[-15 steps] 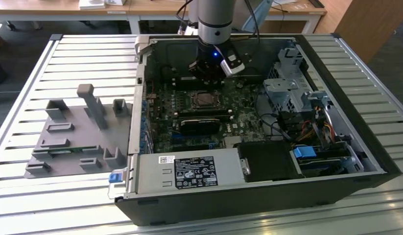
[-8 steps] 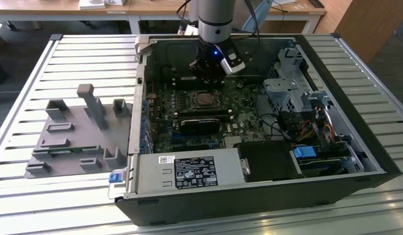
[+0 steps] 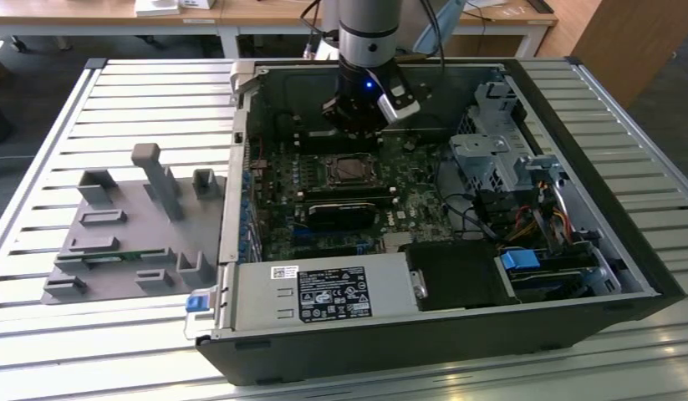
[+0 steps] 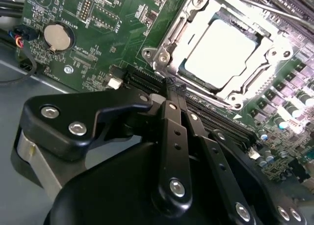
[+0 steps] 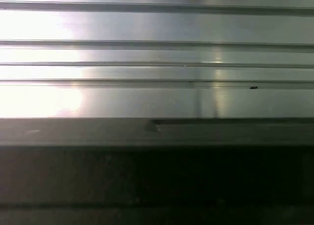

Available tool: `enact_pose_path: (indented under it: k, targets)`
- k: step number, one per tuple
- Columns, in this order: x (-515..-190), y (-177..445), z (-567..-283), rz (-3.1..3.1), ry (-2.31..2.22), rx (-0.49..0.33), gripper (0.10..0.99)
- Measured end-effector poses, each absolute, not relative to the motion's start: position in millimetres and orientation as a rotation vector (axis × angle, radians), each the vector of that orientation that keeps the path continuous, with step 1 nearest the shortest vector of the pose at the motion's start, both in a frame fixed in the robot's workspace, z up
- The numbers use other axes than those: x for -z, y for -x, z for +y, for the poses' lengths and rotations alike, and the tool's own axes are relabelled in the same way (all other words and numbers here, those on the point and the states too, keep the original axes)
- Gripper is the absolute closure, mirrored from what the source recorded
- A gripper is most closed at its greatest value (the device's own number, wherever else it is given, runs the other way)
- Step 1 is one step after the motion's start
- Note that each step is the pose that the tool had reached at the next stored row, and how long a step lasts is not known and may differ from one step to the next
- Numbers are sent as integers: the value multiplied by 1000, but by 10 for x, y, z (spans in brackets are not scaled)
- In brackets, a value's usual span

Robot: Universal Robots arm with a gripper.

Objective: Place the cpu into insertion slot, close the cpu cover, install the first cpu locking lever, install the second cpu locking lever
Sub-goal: 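Install the first cpu locking lever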

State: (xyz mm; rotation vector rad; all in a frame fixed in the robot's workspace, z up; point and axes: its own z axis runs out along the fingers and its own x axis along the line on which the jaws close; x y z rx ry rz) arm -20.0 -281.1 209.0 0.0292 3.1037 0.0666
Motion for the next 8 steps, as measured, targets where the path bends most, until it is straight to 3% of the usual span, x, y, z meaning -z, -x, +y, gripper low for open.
enact_pose_path:
  k: [8]
  targets:
    - [-2090,199,-2852,3104,-29,-67,980]
